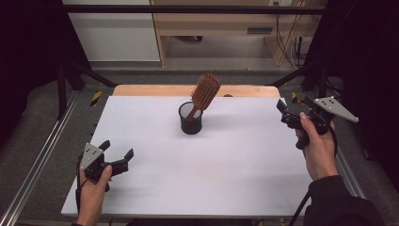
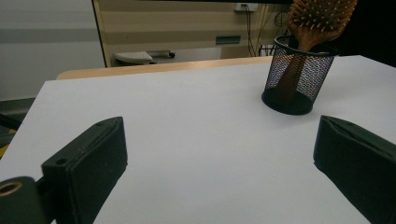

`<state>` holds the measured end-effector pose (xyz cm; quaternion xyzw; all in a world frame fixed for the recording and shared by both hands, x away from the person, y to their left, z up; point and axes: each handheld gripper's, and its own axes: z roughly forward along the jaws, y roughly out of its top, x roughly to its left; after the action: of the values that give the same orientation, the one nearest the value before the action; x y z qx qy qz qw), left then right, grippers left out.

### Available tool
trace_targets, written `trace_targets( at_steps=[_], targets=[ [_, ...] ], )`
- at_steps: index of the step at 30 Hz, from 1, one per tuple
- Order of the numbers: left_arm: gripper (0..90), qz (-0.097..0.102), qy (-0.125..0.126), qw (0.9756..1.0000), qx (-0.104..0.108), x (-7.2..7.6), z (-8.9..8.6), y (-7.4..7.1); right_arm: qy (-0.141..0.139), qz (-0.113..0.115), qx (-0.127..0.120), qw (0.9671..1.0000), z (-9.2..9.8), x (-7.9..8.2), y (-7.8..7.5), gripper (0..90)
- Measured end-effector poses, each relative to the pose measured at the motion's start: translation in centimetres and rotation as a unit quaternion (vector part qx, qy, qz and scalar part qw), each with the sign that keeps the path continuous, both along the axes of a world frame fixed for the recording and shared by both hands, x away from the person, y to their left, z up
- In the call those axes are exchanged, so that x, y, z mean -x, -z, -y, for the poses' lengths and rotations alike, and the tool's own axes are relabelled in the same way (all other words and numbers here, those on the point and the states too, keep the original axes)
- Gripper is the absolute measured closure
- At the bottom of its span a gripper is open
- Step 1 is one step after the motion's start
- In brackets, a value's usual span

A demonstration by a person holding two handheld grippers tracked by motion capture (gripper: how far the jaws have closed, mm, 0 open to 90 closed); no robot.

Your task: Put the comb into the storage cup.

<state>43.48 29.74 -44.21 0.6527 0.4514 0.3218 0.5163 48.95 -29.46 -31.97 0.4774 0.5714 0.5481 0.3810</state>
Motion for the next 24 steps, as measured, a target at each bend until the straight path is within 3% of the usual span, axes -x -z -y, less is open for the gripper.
trace_targets(
  at_steps=[24],
  targets=[
    [3.2, -0.003, 0.003, 1.0000, -0.002, -0.1, 0.3, 0.1, -0.001, -0.007, 0.006, 1.0000, 0.7, 1.4, 1.7, 3.8]
  ],
)
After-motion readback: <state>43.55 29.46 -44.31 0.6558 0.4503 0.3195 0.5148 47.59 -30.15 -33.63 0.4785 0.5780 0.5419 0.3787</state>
